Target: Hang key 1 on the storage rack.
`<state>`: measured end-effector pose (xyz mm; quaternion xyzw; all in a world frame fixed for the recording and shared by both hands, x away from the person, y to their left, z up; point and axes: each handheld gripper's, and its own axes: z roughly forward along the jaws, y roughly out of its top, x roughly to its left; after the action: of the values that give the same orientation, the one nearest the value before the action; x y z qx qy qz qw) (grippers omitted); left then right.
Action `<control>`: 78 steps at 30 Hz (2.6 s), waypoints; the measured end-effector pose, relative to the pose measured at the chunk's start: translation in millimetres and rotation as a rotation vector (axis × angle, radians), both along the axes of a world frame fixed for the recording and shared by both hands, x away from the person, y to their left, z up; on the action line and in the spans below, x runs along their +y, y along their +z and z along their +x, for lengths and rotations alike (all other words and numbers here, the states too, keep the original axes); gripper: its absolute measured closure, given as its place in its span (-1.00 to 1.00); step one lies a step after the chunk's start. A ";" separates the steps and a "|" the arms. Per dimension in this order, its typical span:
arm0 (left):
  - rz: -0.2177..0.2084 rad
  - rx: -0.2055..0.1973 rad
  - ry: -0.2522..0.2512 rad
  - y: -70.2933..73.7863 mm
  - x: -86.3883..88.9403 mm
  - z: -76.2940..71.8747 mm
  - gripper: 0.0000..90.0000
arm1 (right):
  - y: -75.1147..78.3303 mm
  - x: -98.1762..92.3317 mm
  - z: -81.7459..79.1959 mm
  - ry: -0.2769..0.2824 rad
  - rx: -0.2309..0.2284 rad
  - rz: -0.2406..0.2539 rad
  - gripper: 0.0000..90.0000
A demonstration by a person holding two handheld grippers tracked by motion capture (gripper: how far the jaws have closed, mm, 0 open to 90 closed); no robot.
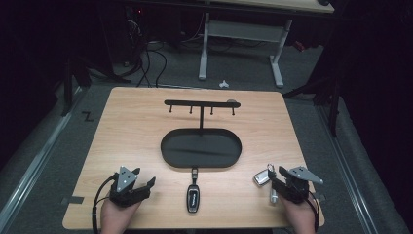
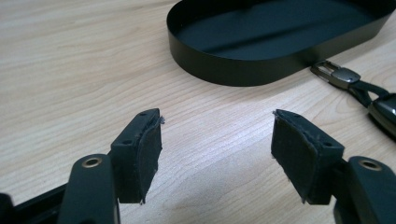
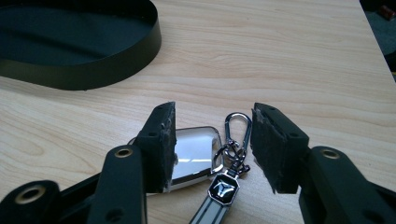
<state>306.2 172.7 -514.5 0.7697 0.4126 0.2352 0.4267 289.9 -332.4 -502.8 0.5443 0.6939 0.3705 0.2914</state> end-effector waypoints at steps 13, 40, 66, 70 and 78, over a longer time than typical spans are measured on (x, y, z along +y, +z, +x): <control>-0.002 0.015 -0.043 -0.5 -9.5 -3.1 -0.05 | 1.7 3.1 -2.8 0.052 -0.001 0.003 0.24; 0.055 0.017 -0.161 3.0 -38.4 -12.7 0.03 | 5.7 93.9 -10.1 0.299 0.003 0.015 0.15; -0.049 -0.050 -0.081 9.7 -0.4 -6.7 -0.31 | -20.3 202.1 -18.1 0.552 0.097 -0.054 0.27; -0.039 -0.046 -0.092 8.8 -2.7 -6.8 -0.31 | -20.2 199.1 -19.3 0.545 0.101 -0.058 0.34; -0.049 -0.042 -0.094 7.7 -1.3 -6.7 -0.30 | -21.7 174.5 -13.4 0.504 0.132 -0.051 0.67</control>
<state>299.6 171.4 -506.8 0.7725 0.3723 0.2210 0.4645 276.5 -157.9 -524.5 0.3698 0.8341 0.3776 0.1578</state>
